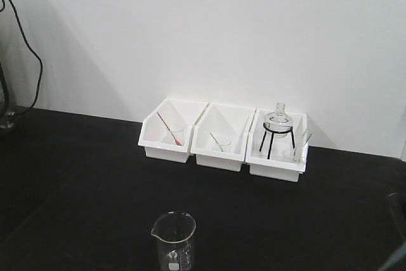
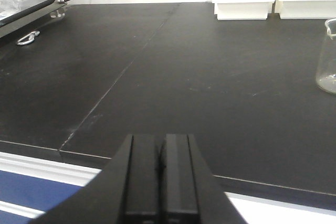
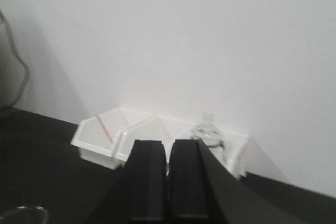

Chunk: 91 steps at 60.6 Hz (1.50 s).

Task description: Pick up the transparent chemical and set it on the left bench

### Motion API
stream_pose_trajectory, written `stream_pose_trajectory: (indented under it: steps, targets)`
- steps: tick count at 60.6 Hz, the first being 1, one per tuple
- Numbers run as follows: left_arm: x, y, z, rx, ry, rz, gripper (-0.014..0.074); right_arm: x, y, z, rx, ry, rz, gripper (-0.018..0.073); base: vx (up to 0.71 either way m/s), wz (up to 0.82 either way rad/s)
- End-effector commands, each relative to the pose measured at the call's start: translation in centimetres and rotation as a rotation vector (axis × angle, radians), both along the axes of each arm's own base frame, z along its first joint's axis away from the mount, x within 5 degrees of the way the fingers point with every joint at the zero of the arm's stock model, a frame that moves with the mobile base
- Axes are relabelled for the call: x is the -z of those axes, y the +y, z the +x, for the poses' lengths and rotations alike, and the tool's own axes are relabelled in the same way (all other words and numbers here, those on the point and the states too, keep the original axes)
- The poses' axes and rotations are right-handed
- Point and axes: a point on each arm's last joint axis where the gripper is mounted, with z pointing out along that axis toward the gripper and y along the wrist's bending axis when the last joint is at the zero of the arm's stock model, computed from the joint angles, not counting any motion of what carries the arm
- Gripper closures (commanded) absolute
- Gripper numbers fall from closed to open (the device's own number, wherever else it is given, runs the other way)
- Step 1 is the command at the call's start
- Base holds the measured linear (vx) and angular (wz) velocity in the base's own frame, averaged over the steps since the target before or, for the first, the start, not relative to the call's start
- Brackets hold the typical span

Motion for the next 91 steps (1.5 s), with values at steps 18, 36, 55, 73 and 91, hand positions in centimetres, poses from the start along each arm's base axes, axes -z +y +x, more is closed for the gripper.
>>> stream_pose_trajectory:
  steps: [18, 36, 55, 73, 91]
  targets:
    - [-0.3, 0.0, -0.1, 0.001, -0.081, -0.014, 0.06, -5.5, 13.1, 8.8, -0.469, -0.151, -0.108, 0.0562, 0.0, 0.0]
    - [-0.3, 0.0, -0.1, 0.001, -0.081, -0.014, 0.06, -4.0, 19.6, 15.0, -0.548, -0.137, -0.1, 0.0562, 0.0, 0.0]
    - [-0.3, 0.0, -0.1, 0.001, -0.081, -0.014, 0.06, 2.1, 22.2, 18.5, -0.566, -0.027, -0.149, 0.0554, 0.0, 0.0]
    - [-0.3, 0.0, -0.1, 0.001, -0.081, -0.014, 0.06, 6.3, 22.8, 20.5, -0.511, 0.043, -0.09, 0.0467, 0.0, 0.0]
    - [-0.3, 0.0, -0.1, 0.001, -0.081, -0.014, 0.06, 7.8, 22.3, 21.4, -0.411, 0.165, 0.027, 0.0363, 0.0, 0.0]
